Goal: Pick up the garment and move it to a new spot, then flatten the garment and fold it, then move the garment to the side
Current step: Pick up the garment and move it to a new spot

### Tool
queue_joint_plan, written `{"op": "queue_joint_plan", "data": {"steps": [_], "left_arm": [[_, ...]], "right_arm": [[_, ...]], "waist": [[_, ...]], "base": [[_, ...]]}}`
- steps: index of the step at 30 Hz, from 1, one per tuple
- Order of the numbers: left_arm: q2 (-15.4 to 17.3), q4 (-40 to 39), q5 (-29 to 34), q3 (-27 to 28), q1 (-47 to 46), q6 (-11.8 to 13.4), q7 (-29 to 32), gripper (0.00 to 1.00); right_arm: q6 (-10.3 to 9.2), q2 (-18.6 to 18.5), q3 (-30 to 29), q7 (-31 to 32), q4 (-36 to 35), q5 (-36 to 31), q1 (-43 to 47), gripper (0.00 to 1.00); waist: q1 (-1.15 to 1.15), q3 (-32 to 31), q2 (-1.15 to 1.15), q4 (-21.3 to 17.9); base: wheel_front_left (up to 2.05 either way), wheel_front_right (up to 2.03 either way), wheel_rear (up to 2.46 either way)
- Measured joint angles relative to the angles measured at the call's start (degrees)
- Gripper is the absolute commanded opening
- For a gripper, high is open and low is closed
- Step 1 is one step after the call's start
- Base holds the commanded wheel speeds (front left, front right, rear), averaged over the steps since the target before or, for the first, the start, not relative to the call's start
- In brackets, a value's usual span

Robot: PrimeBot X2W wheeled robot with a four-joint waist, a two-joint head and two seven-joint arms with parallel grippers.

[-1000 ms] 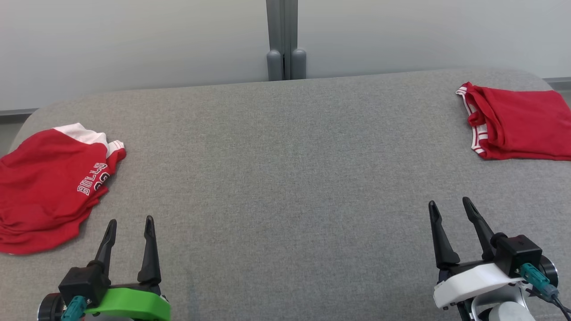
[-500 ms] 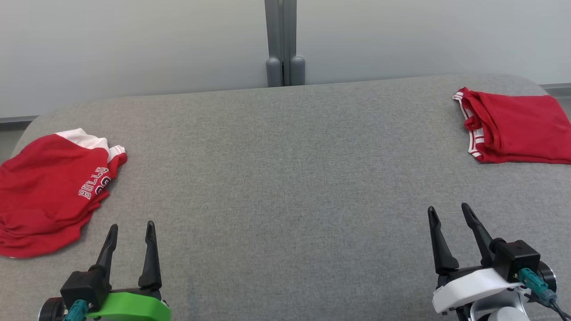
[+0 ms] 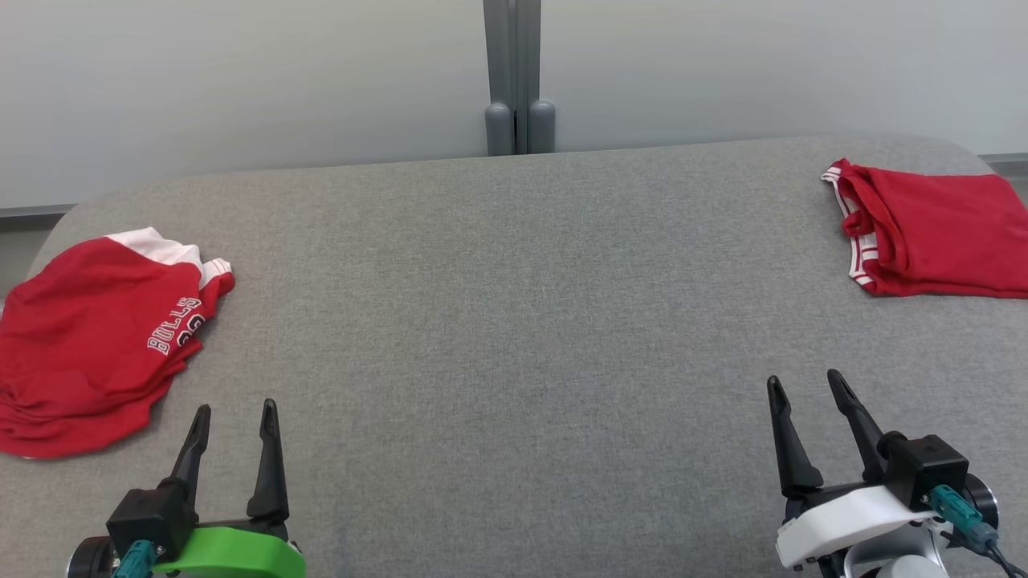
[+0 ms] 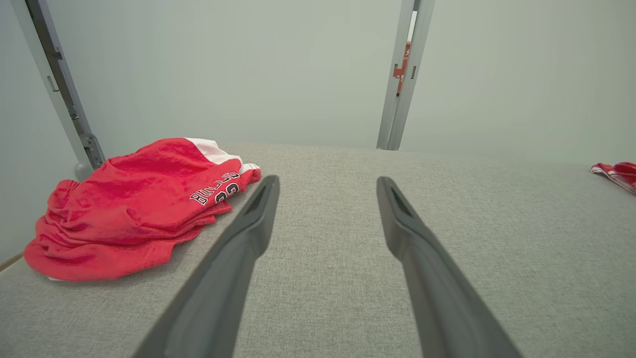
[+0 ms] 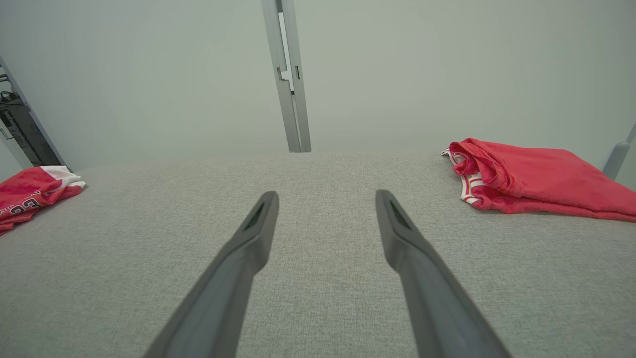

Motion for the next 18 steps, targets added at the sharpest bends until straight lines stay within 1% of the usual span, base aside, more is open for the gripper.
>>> {"op": "queue_joint_plan", "data": {"steps": [9,18], "left_arm": [[0.5,-0.4,-0.2,0.8,-0.1,0.4,0.0,1.0],[0.8,-0.5,-0.6,1.1,-0.4,0.7,0.0,1.0]], "right_arm": [[0.0,0.1,-0.1,-0.1,0.0,0.1,0.5,1.0],[0.0,0.3,0.7,-0.1,0.0,0.4,0.3,1.0]], "waist": [[0.0,0.3,0.0,2.0],[0.0,1.4,0.0,6.6]], "base": [[0.0,0.0,0.0],[0.0,0.0,0.0]]}}
